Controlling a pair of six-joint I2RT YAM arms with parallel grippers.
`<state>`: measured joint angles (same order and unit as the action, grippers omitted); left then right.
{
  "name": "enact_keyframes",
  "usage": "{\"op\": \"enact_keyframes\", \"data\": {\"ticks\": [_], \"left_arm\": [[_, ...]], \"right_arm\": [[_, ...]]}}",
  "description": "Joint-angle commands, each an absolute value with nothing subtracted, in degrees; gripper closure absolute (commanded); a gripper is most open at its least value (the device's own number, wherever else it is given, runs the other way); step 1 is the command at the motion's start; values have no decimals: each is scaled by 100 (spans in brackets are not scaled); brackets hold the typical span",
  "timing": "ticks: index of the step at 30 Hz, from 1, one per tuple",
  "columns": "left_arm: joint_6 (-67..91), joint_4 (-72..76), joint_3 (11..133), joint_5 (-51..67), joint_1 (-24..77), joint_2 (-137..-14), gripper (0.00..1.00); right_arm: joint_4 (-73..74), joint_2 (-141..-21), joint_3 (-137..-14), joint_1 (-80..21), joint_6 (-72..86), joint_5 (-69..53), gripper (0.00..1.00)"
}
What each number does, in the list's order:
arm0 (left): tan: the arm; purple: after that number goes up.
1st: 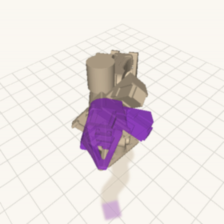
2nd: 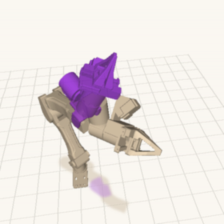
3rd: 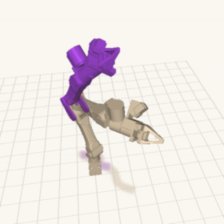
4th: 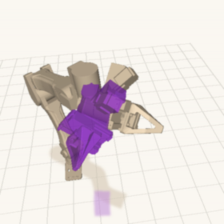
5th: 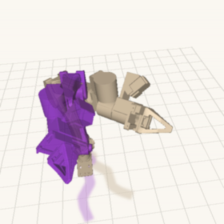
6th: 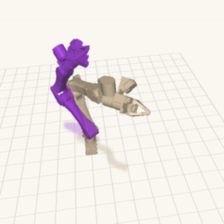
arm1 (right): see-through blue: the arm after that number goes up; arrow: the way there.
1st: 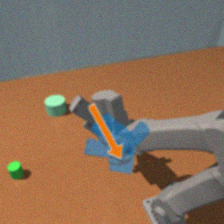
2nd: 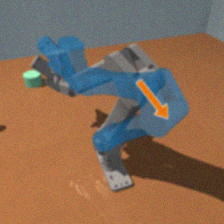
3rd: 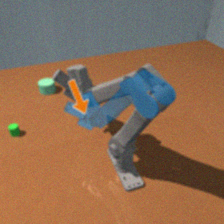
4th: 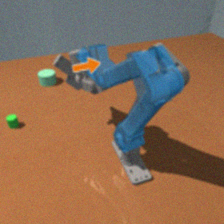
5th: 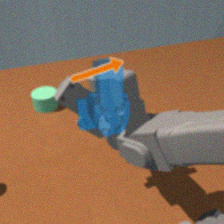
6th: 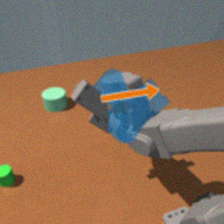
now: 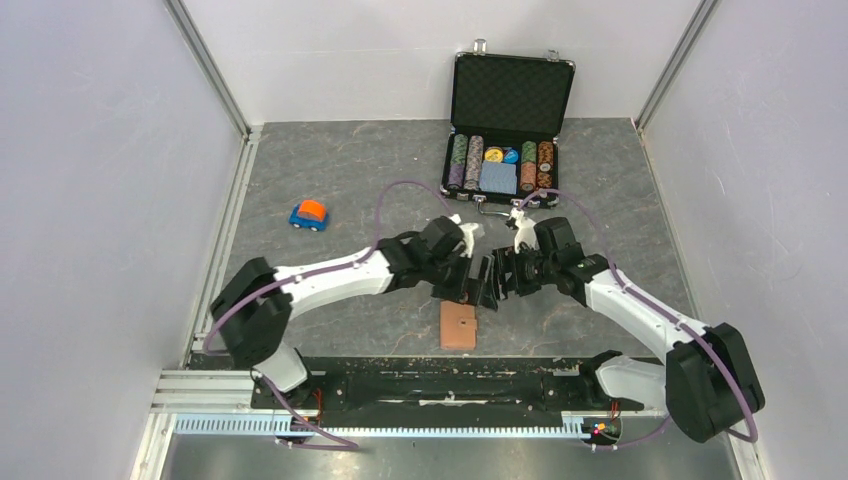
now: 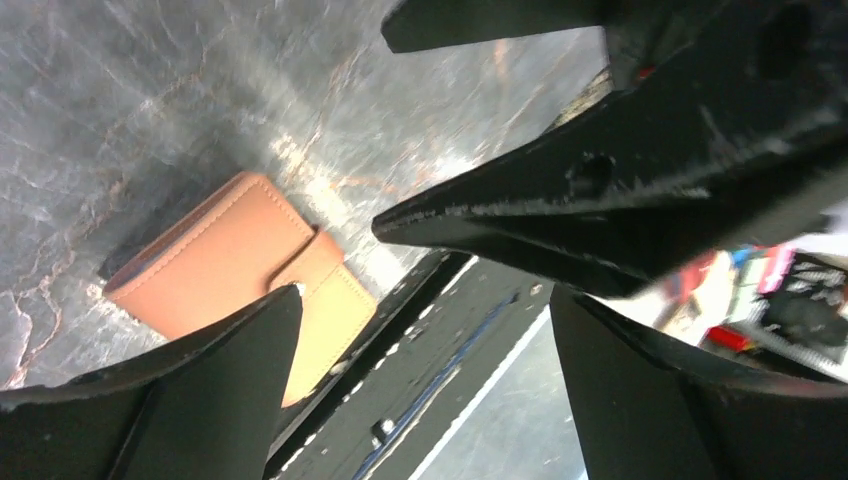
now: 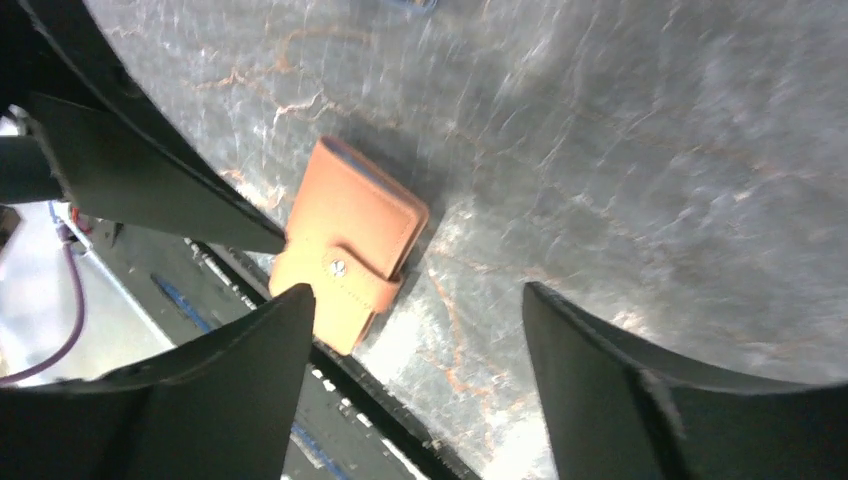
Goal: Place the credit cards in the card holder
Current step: Close the card holder at the center of the board, then reset both arms
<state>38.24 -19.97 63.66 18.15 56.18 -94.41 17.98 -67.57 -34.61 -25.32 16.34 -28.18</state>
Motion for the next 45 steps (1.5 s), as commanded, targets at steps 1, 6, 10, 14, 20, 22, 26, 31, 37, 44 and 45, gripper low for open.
{"op": "enact_keyframes", "data": {"ticks": [1,6,10,14,20,22,26,31,37,44,45], "left_arm": [[4324,170,5578,2288,5060,-8651,0],[4714,810,4663,2574,4109,-7981,0],[4762,752,4131,2636,3182,-7531,0],[4887,519,3760,2560,2219,-7128,0],[4484,-293,3662,1554,1082,-6300,0],[4109,-1248,3941,145,976,-6031,0],[3671,-1658,3898,-2126,976,-5638,0],[2189,-666,3417,-2514,980,-5499,0],[393,1668,2351,-1620,976,-5613,0],[-219,3959,1701,-804,954,-6710,0],[-245,4087,1728,-728,935,-6920,0]], "right_arm": [[1667,-6514,-3744,-2327,1572,-2567,14],[1695,-6463,-3828,-2132,1586,-2323,2],[1701,-6566,-4001,-2069,1624,-2179,2],[1705,-6597,-4134,-2026,1680,-1616,2],[1468,-6280,-4125,-1986,1589,-235,2],[1142,-6021,-3883,-1986,1443,357,2],[-60,-5269,-2872,-1985,1158,1493,2],[-1440,-4564,-1475,-1977,838,2890,2],[-3140,-4908,-406,-1940,191,3711,2],[-5601,-6056,107,-1514,-647,3229,2],[-5963,-6190,293,-1390,-632,3094,2]]}}
